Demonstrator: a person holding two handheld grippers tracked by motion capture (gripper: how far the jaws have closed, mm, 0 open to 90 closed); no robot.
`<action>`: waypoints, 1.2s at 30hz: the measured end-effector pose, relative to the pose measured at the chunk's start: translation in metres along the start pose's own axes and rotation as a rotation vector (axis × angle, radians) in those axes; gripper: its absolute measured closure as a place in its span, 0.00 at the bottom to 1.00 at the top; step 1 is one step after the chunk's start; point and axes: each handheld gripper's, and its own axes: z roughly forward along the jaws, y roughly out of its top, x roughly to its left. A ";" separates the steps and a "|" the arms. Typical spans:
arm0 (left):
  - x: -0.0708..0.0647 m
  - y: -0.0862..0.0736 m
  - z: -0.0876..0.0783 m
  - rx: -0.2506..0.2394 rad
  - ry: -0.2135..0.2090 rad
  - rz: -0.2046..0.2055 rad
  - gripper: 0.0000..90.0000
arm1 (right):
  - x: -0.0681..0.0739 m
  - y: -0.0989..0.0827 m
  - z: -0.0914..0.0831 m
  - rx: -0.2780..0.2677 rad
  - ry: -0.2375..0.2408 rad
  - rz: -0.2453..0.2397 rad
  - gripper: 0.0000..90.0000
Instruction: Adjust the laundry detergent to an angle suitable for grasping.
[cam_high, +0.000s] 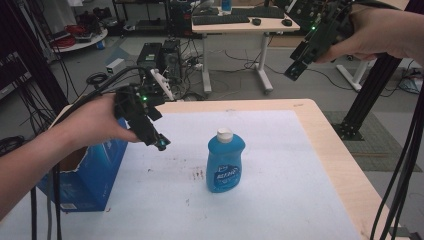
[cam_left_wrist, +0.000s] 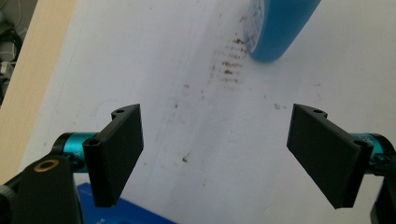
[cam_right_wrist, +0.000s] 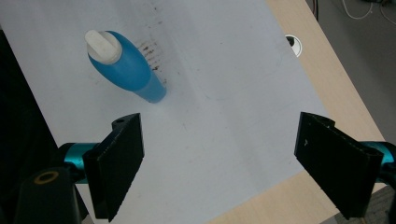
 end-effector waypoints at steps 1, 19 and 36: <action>-0.001 0.002 0.001 -0.011 -0.003 -0.001 0.21 | 0.000 0.000 0.000 0.001 0.001 -0.002 0.17; -0.025 0.039 0.044 -0.140 -0.119 0.047 0.21 | 0.001 -0.004 -0.003 -0.004 -0.007 -0.002 0.17; -0.042 0.058 0.086 -0.136 -0.112 0.048 0.21 | 0.002 -0.008 -0.005 -0.007 -0.010 -0.001 0.17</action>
